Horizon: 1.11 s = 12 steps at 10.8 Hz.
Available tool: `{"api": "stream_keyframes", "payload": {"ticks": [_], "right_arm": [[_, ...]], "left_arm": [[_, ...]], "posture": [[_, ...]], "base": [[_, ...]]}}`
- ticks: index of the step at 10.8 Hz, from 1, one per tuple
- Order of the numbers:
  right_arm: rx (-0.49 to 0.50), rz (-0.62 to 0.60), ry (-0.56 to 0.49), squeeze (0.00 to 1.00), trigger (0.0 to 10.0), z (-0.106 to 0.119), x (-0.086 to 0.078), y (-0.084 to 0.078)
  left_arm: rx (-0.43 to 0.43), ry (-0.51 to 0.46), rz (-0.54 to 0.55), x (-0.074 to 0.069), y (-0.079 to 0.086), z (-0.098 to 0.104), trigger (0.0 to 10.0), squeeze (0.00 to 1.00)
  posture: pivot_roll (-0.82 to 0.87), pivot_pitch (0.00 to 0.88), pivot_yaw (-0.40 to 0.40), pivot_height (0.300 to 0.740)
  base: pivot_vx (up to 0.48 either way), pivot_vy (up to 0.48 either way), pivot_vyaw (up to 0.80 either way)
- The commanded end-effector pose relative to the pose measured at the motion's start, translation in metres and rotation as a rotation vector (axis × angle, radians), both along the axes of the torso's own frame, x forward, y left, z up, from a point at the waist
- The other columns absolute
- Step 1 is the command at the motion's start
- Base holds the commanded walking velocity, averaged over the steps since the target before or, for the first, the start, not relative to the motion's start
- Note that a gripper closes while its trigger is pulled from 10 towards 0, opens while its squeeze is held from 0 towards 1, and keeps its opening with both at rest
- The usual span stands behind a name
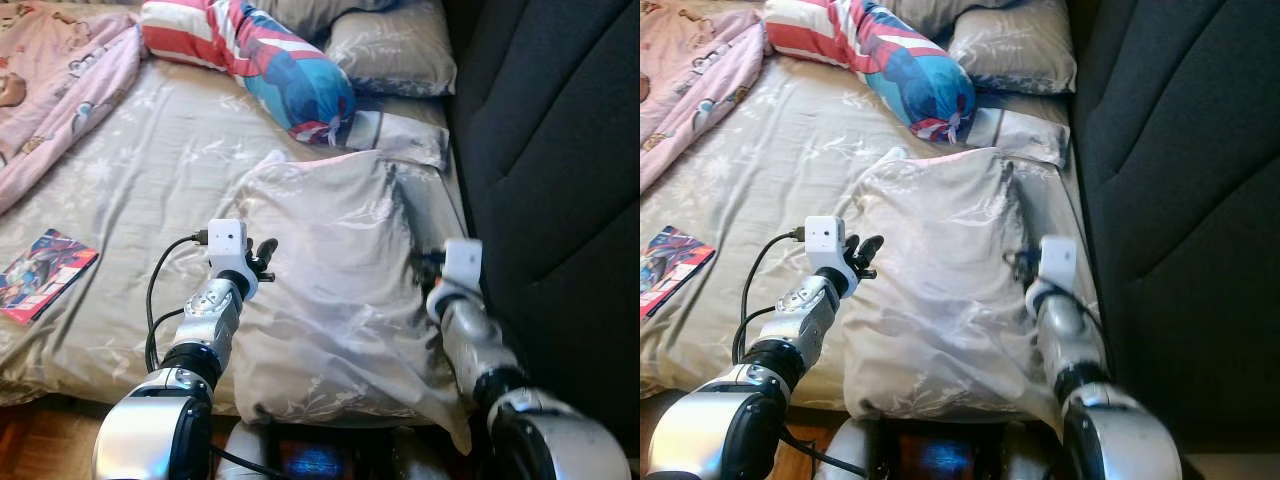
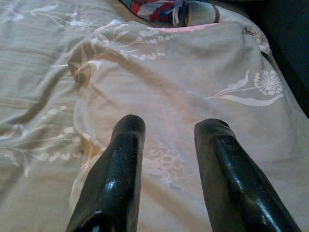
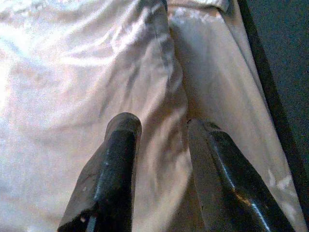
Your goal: Clean up the room
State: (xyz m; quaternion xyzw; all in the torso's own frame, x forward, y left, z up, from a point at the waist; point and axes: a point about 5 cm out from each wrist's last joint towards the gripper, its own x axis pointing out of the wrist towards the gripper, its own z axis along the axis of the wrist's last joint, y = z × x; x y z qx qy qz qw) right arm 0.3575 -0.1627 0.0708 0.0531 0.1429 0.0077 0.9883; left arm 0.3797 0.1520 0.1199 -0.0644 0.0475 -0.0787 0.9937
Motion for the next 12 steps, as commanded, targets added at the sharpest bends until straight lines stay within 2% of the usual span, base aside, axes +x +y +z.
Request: {"api": "stream_keyframes", "payload": {"ticks": [1, 5, 10, 12], "right_arm": [[-0.002, -0.011, 0.013, 0.0, 10.0, -0.0059, -0.0043, -0.003], [-0.016, 0.006, -0.016, 0.0, 10.0, -0.0049, -0.0051, -0.0032], [0.02, 0.015, -0.068, 0.0, 10.0, 0.0003, -0.0035, -0.0008], [0.015, 0.019, -0.06, 0.0, 10.0, -0.0022, -0.0051, -0.001]], "left_arm": [[0.0, 0.023, 0.013, -0.0042, 0.0039, -0.0089, 10.0, 0.0], [-0.022, 0.001, 0.022, -0.0022, 0.0013, -0.0043, 10.0, 0.0], [0.001, 0.0, 0.024, -0.0048, 0.0047, -0.008, 10.0, 0.0], [-0.006, -0.007, 0.029, -0.0057, 0.0052, -0.0084, 10.0, 0.0]], "posture": [[0.09, 0.248, -0.026, 0.66], [0.1, 0.242, -0.024, 0.66], [0.09, 0.223, -0.018, 0.66], [0.09, 0.204, -0.018, 0.66]], "base": [[0.0, 0.0, 0.0], [0.0, 0.0, 0.0], [0.256, 0.0, 0.0], [0.274, 0.0, 0.0]]}}
